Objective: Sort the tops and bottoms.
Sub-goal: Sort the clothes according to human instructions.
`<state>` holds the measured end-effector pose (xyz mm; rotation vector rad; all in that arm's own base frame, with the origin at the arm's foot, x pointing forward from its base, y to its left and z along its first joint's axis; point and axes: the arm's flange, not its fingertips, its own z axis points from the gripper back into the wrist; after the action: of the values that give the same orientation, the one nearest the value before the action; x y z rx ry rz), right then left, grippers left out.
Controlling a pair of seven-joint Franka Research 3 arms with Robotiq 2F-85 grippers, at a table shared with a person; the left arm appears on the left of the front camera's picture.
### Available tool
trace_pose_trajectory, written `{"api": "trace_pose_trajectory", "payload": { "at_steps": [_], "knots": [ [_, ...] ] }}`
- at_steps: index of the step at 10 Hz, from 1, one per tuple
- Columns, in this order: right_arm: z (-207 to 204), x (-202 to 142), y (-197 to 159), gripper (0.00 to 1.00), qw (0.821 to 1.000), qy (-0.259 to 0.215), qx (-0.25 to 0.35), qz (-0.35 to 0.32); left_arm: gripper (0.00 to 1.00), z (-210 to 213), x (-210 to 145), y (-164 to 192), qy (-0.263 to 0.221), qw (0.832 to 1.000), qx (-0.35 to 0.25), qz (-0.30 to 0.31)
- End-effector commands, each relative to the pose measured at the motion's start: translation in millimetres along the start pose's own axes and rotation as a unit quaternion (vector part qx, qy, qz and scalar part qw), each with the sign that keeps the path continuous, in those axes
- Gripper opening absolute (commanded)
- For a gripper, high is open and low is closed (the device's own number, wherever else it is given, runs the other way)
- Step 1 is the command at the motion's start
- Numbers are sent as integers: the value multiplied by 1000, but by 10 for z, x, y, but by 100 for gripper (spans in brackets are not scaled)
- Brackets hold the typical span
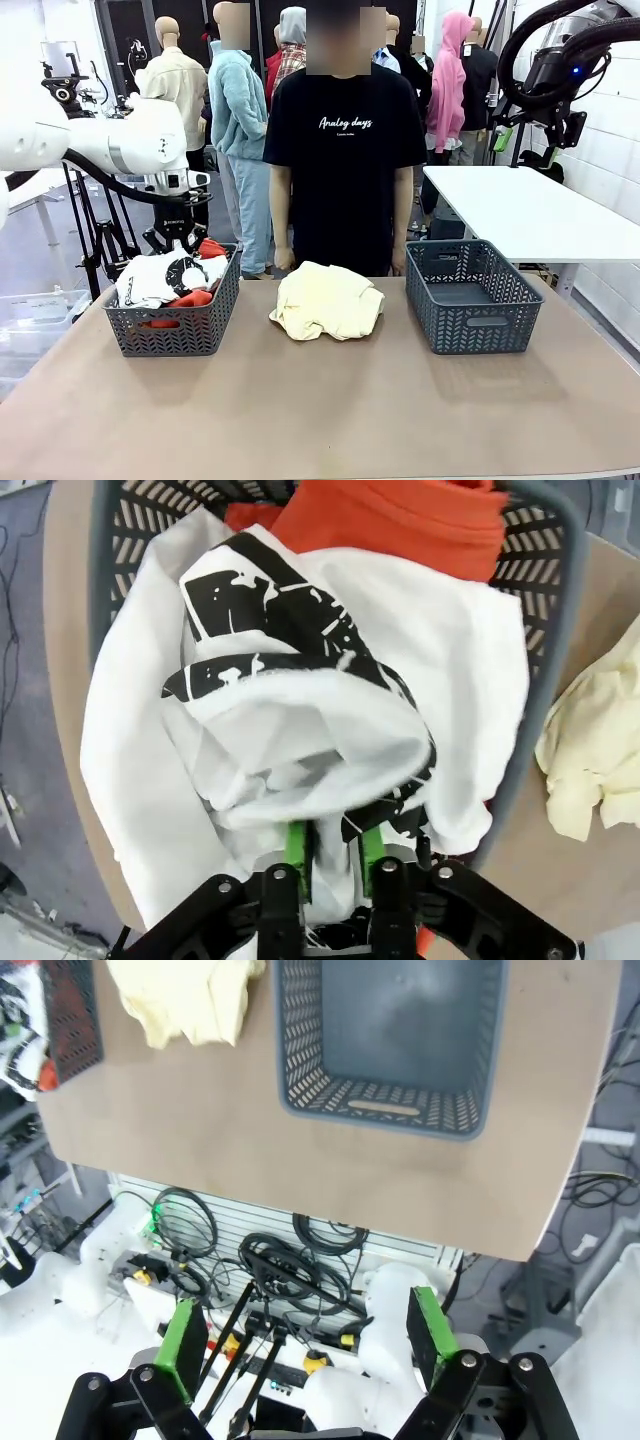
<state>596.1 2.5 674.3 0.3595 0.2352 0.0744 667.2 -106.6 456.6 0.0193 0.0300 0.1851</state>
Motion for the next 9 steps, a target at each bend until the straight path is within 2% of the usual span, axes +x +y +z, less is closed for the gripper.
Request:
{"api": "trace_pose_trajectory", "payload": {
  "at_steps": [1, 2, 3, 7, 9],
  "knots": [
    [36, 15, 26, 100, 1000, -4, -1, -6, 77, 131, 41, 7, -23, 1000, -2, -8],
    [36, 15, 26, 100, 1000, -4, -1, -6, 97, 174, 56, 13, -26, 1000, -4, -7],
    [36, 15, 26, 100, 1000, -4, -1, -6, 100, 190, 61, 19, -25, 1000, -9, -7],
    [36, 15, 26, 100, 1000, -4, -1, -6, 100, 174, 79, 26, -18, 1000, -15, -8],
    [36, 15, 26, 100, 1000, -4, -1, -6, 100, 298, 30, -20, -36, 999, -16, -14]
  ]
}}
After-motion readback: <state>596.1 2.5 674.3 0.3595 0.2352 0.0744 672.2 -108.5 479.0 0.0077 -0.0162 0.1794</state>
